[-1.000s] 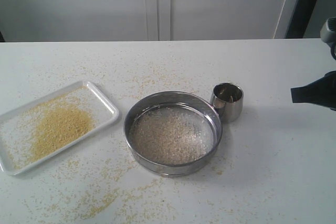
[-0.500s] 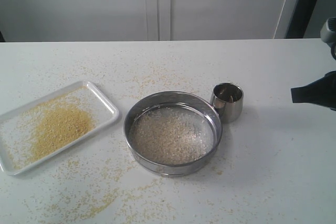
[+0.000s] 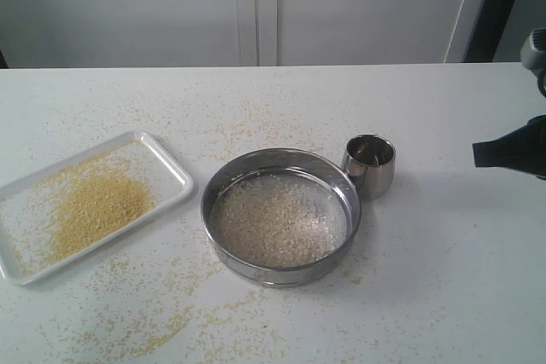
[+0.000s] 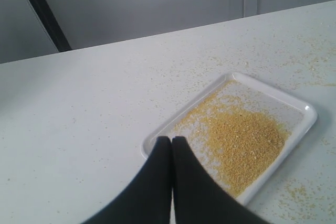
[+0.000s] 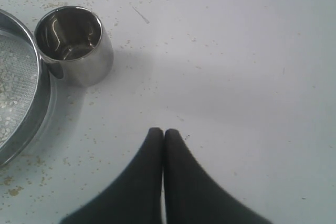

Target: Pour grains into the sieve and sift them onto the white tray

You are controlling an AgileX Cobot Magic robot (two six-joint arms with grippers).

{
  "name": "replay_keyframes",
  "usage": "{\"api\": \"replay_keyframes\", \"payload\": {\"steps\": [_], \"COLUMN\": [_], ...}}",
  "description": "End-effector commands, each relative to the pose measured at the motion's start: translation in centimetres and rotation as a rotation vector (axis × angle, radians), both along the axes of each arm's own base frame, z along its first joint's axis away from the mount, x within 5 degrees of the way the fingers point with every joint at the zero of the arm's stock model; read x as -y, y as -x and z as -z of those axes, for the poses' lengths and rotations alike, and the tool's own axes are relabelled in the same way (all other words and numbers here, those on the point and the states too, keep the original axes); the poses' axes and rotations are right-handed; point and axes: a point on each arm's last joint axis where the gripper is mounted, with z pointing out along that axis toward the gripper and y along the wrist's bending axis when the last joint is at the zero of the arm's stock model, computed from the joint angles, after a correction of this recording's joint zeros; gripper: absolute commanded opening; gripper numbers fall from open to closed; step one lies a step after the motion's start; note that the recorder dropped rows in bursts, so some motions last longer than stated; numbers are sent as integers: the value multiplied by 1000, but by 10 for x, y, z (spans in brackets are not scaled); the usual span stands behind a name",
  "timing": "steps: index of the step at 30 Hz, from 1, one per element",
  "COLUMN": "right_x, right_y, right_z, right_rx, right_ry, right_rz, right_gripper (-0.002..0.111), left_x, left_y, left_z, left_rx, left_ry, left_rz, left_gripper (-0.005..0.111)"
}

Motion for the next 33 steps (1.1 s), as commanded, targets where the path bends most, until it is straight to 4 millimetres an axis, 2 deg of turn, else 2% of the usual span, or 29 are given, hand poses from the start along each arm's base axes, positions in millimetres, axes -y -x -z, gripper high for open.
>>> {"api": "replay_keyframes", "payload": {"steps": [1, 25, 33], "right_x": [1, 1, 1], "right_y": [0, 0, 0], "right_z": [-1, -1, -1], "right_rx": [13, 13, 13], "right_ry": [0, 0, 0], "right_rz": [5, 5, 5], "right_gripper": [0, 0, 0], "left_x": [1, -1, 0], "left_y": [1, 19, 22], "left_z": [1, 70, 83], "left_rx": [0, 26, 84], "left_ry": [26, 35, 50], "left_rz": [2, -31, -28], "left_gripper": [0, 0, 0]}}
